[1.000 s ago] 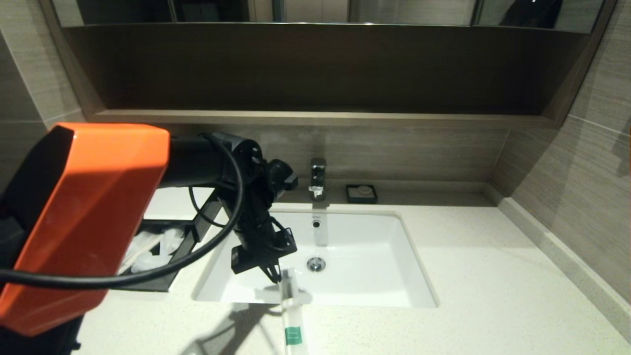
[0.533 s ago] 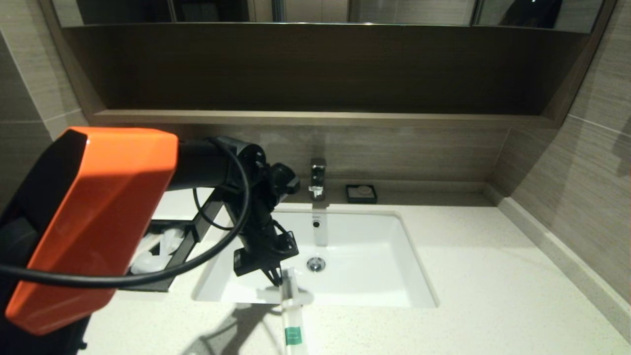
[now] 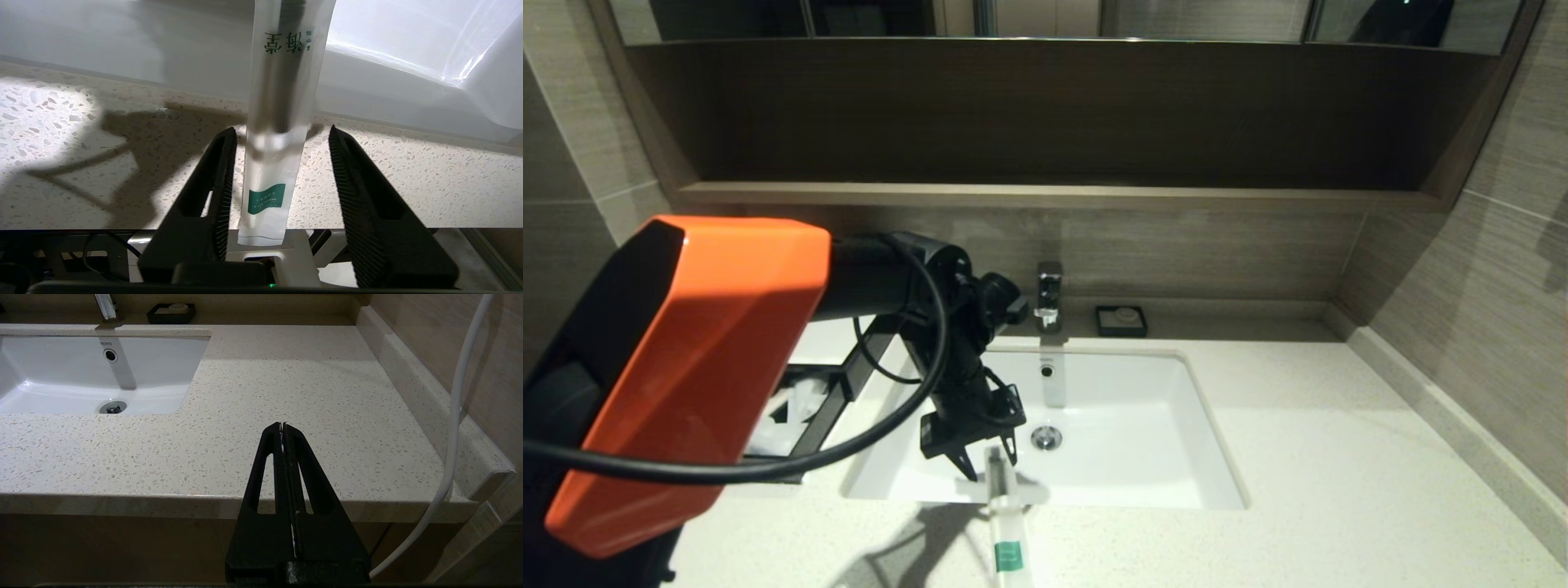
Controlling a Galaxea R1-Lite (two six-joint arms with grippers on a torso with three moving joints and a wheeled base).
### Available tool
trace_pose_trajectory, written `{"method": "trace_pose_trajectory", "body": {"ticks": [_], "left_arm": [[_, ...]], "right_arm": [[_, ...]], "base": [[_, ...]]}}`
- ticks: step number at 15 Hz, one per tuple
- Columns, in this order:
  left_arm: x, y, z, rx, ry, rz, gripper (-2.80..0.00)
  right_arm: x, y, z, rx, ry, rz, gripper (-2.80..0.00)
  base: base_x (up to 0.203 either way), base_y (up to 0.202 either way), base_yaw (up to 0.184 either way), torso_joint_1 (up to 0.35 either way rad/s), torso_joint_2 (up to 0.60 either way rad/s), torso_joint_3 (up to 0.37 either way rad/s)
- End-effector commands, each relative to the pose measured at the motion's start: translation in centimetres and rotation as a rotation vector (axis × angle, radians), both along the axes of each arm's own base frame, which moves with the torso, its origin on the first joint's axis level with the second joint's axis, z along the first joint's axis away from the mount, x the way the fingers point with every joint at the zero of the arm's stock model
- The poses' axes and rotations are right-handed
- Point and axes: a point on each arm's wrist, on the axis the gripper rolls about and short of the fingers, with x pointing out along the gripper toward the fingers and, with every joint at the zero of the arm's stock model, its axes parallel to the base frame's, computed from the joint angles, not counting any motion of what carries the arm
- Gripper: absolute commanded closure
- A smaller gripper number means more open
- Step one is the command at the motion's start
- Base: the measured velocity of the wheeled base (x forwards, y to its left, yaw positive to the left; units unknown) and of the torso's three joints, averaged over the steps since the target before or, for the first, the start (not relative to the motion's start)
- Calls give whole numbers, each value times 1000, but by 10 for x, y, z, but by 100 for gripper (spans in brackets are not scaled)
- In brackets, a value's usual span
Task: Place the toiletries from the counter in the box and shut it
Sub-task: Pick up the bathroom toiletry
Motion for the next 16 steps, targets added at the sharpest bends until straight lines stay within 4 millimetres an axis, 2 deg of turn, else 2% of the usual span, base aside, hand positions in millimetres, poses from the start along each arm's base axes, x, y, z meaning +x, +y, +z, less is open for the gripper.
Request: {"method": "trace_pose_trajectory", "body": {"ticks": [1,16], "left_arm": [[0,-2,-5,8,14,0,-280],[13,-9,-25,16,-17,4,-280]], "right_arm": [[0,0,0,0,1,0,0],[0,0,0,0,1,0,0]], "base": [[0,0,0,0,0,0],[0,0,0,0,0,0]]}}
